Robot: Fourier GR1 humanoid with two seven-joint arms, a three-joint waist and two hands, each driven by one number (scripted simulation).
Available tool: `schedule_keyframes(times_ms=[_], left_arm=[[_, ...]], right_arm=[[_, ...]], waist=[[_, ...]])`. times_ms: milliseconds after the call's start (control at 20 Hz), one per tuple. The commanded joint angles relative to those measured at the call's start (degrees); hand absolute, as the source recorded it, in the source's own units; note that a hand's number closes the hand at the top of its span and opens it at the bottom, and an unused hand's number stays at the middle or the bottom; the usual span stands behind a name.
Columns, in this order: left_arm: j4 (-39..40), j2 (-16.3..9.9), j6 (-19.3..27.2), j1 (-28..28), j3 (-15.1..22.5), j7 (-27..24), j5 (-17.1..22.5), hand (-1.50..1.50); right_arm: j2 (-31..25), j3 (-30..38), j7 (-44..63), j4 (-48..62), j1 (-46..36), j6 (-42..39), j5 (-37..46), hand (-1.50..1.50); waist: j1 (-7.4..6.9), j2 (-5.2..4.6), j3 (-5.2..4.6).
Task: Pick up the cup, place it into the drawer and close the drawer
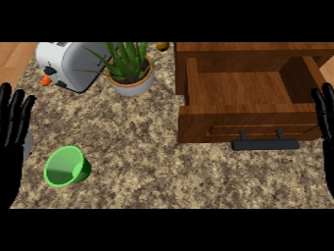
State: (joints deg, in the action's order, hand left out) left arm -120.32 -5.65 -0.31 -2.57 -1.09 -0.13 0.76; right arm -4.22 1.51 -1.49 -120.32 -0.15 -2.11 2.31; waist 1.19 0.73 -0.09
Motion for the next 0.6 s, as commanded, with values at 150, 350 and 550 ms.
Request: schedule_keyframes(times_ms=[150,350,550], left_arm=[[-1.50,-1.34,-5.55,-1.54,-2.08,-3.10,5.19,-1.50],[2.14,1.33,-8.94,-7.31,-2.98,-3.67,15.19,-1.50],[1.30,1.87,-9.01,-7.28,-3.07,-2.22,15.65,-1.50]], right_arm=[[0.32,-0.78,0.72,1.63,-0.59,-1.52,-1.34,-1.50],[0.94,-1.73,6.20,0.81,0.11,-4.13,-7.98,-1.50],[3.14,-4.72,9.15,0.89,-3.19,-0.99,-5.04,-1.50]], waist=[[-1.28,-0.70,0.08],[-1.54,-0.72,0.00],[-1.40,-0.69,0.07]])
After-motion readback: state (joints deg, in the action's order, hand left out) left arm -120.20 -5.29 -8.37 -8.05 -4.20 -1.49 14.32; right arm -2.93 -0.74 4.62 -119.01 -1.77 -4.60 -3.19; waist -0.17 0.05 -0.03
